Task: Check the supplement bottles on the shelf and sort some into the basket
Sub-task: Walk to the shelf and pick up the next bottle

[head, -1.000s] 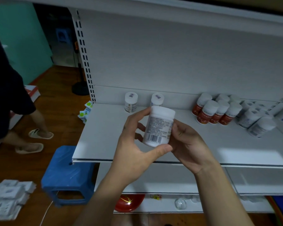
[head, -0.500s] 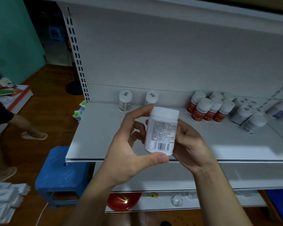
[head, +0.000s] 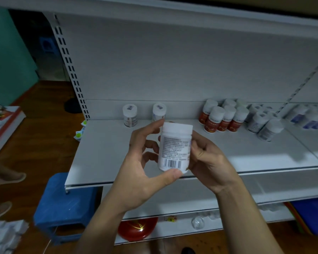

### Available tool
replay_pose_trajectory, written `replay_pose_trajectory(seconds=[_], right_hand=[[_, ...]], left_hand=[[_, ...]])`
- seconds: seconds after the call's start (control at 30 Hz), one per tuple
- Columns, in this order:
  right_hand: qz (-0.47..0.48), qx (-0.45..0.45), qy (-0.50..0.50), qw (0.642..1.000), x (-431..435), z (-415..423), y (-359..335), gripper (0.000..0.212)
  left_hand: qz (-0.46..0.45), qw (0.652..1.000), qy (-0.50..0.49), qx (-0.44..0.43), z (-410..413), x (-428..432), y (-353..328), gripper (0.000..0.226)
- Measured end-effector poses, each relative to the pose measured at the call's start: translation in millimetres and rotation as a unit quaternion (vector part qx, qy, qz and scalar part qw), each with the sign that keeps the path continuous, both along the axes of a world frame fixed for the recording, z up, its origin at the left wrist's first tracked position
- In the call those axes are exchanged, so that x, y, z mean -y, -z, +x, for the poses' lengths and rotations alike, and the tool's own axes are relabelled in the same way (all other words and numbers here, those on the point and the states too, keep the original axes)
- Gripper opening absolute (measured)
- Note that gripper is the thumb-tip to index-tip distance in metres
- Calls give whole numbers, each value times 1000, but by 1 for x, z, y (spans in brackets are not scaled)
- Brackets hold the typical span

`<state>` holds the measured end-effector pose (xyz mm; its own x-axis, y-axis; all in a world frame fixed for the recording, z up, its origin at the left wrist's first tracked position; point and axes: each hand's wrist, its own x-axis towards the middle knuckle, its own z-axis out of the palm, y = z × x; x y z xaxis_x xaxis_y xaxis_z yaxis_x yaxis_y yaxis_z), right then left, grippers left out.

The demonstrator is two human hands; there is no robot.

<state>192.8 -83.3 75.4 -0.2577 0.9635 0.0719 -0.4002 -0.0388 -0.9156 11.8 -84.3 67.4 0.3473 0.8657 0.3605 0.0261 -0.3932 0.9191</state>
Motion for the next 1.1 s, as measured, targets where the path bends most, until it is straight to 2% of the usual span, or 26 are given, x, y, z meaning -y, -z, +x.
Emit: replay_pose_trajectory(seconds=[0.13,0.27,0.37,0.63,0.8,1.1], right_hand=[[-17,36,39,998,-2,0,5,69],[-26,83,50,995,-1,-4,5,72],[-24,87,52,995,-2,-5,5,73],[-5,79,60,995,-5,-5,4,65],[0,84,42,996,-7,-4,4,47],[-23,68,41,997,-12,-8,6,44]], left_hand=[[-10,996,-48,-74,9,3,0,85],[-43,994,-64,-73,15,2,-2,83],[-61,994,-60,-60,13,3,-2,78],[-93,992,-78,-26,6,2,-1,76],[-107,991,-83,-20,6,2,1,80],[-104,991,-80,-41,3,-2,4,77]])
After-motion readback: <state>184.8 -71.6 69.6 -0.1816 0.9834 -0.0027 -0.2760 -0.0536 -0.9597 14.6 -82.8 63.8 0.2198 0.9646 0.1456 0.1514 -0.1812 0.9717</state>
